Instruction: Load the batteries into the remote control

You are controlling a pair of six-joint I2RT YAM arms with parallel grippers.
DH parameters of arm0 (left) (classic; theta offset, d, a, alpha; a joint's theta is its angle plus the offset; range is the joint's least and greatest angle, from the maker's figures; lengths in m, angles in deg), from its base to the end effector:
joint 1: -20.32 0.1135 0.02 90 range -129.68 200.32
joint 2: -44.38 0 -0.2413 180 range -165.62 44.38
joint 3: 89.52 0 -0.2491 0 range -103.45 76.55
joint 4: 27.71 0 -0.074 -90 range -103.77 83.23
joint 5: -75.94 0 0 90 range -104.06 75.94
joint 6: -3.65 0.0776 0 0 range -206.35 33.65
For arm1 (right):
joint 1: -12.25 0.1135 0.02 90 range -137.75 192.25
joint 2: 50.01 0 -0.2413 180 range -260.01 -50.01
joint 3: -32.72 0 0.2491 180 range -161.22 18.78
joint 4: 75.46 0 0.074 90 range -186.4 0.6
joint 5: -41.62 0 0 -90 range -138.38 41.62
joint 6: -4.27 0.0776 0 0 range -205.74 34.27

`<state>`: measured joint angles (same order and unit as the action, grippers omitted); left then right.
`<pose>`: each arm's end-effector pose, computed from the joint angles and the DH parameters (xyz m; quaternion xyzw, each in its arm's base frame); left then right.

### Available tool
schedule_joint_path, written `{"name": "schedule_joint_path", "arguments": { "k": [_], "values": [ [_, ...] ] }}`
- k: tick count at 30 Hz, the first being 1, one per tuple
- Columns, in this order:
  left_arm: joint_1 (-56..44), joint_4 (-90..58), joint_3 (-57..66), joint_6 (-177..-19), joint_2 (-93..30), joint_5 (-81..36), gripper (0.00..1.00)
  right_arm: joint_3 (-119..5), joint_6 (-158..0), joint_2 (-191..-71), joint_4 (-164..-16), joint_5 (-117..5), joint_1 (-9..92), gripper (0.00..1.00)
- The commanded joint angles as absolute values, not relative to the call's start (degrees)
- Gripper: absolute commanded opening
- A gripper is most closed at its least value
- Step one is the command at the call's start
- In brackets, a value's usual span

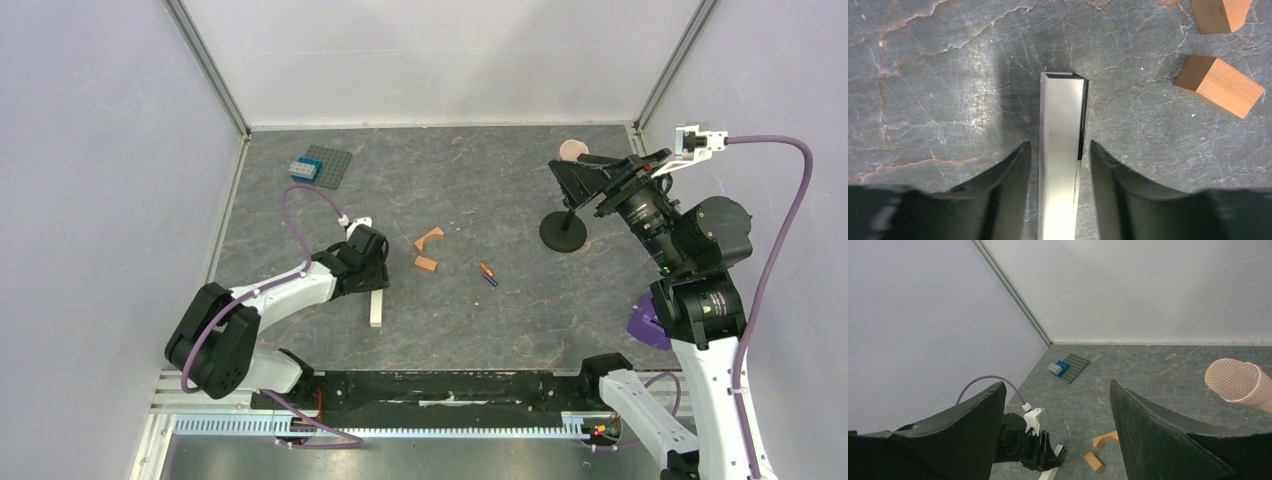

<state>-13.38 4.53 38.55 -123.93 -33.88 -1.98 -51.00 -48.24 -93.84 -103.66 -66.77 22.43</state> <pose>0.2356 -0.1376 0.1114 -0.0609 0.9558 -0.0746 0.2779 0.1744 0.0562 0.4703 0.0267 0.6349 0.4016 0.6594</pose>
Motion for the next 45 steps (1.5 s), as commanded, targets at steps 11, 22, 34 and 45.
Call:
{"name": "schedule_joint_path", "arguments": {
  "k": [11,22,34,45],
  "values": [
    [-12.9,4.2,32.8,-121.6,-32.9,1.3,0.02,-54.3,-50.6,-97.7,-104.3,-73.9,22.4,0.79],
    [-4.0,8.5,19.0,-114.5,-15.1,-17.2,0.02,-52.0,-45.7,-101.2,-91.7,-82.6,27.8,0.78],
    [-2.9,1.3,3.3,-125.4,-10.7,-37.9,0.02,-56.4,-53.7,-112.7,-91.7,-70.9,54.6,0.88],
    [-2.9,-20.5,4.1,-143.8,-9.8,-48.7,0.02,-50.9,-51.0,-117.8,-82.4,-68.1,65.6,0.93]
  ]
}}
